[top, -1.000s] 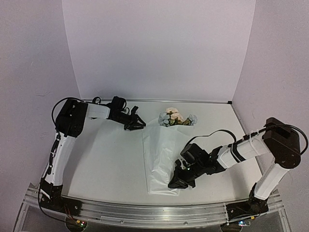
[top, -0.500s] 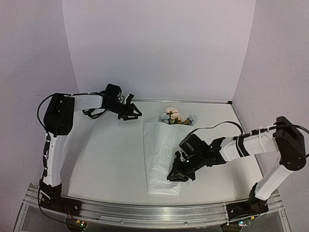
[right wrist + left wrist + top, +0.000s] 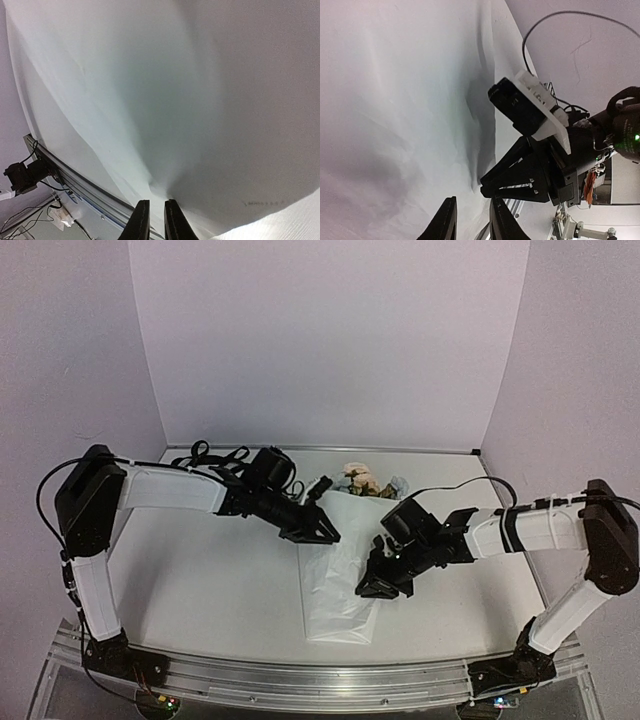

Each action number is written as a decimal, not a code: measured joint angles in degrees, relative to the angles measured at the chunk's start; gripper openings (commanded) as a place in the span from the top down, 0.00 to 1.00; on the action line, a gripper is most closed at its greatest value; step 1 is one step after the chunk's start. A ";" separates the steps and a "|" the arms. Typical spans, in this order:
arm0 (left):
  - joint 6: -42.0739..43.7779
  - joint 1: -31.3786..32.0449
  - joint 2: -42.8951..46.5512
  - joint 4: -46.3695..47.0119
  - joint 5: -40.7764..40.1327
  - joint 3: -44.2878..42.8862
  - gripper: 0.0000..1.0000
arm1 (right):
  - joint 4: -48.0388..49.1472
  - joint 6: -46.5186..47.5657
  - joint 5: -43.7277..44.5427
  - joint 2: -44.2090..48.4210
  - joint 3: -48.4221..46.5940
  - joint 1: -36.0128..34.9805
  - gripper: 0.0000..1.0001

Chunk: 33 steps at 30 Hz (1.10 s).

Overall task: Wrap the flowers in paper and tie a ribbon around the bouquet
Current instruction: Press the fold line of the folded bouquet, then move the folded wrapping paper to the center of the board.

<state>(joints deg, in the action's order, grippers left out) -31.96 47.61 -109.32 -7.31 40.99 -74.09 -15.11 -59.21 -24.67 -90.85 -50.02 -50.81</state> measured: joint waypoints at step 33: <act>2.39 1.36 -13.22 -6.75 4.74 -9.57 0.70 | -11.45 9.94 -1.80 -0.09 -4.33 13.88 0.39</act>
<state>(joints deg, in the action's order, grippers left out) -29.57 48.97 -122.54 -14.06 45.74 -83.66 -26.56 -49.27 -26.47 -90.93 -54.34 -36.92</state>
